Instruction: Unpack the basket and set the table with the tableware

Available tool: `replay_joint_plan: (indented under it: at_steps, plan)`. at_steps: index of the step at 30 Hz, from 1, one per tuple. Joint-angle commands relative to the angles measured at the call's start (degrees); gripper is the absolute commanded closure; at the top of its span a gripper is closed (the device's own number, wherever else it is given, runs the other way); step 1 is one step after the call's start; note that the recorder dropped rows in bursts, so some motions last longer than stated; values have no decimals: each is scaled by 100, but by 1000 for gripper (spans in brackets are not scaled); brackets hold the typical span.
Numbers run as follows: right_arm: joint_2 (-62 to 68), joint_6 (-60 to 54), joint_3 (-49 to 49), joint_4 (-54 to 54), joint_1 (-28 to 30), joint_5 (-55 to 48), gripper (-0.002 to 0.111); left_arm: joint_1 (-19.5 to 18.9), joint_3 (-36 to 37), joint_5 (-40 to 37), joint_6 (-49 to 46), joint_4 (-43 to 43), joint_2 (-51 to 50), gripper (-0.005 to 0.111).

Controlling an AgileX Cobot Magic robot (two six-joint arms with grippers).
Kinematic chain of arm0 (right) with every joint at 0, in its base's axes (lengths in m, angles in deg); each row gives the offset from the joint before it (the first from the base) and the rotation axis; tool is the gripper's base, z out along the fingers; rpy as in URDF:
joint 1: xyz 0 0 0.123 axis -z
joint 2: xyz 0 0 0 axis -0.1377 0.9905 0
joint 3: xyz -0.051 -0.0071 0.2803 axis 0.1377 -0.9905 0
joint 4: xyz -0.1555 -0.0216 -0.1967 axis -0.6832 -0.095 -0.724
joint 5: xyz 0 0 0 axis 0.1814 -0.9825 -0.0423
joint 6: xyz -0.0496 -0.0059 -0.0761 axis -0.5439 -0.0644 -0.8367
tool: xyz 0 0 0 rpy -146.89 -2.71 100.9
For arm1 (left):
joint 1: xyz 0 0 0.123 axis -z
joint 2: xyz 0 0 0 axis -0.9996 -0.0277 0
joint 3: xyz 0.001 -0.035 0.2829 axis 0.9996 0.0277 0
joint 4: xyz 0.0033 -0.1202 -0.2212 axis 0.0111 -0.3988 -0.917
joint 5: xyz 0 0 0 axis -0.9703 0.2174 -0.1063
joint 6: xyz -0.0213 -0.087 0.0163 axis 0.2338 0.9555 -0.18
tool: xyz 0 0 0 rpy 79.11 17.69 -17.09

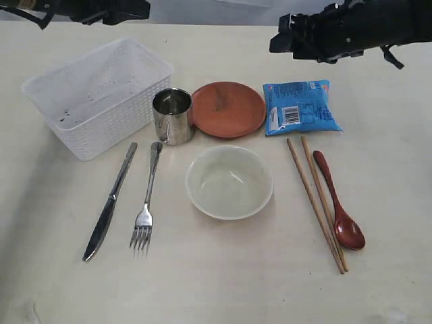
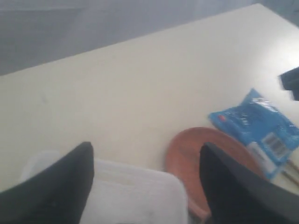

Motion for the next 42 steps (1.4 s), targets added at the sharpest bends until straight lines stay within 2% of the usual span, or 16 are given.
replay_joint_plan:
  at_steps: [1, 3, 8, 13, 17, 19, 21, 25, 26, 29, 34, 36, 42]
  plan:
    - [-350, 15, 4, -418, 14, -597, 54, -19, 389, -1543, -96, 6, 35, 46]
    - [-426, 4, 4, -428, 14, -758, 54, -19, 545, -1797, -96, 6, -22, 46]
    - [-449, 4, 4, -394, 14, -735, 54, -19, 598, -1831, -434, 6, -222, 46]
    - [-449, 4, 4, -393, 14, -791, 54, -19, 598, -2571, -473, 6, -388, 46]
    - [-449, -27, 4, -383, -70, -817, 54, 15, 587, -2067, -267, 6, -397, 49]
    - [-449, -40, 4, -409, -177, -817, 54, 53, 530, -1620, -267, 6, -397, 58]
    - [-449, -77, 4, -524, -343, -817, 54, 69, 508, -1418, -267, 6, -397, 72]
    - [-449, -77, 4, -957, -812, -817, 54, 69, 508, -1402, -267, 6, -397, 102]
    - [-449, -77, 4, -1073, -955, -817, 54, 69, 508, -1431, -267, 6, -397, 106]
    - [-439, 91, 4, -1424, -1403, -469, 54, 69, 508, -1457, -254, 6, -397, 106]
    - [-331, 358, 14, -1864, -2185, 865, 54, 69, 508, -1529, -254, 6, -397, 106]
    - [-133, 371, 79, -1864, -2323, 1193, 54, 69, 508, -1529, -254, 6, -397, 106]
    - [630, 548, 615, -1841, -2333, 1144, 54, 69, 508, -1674, -289, 6, -397, 106]
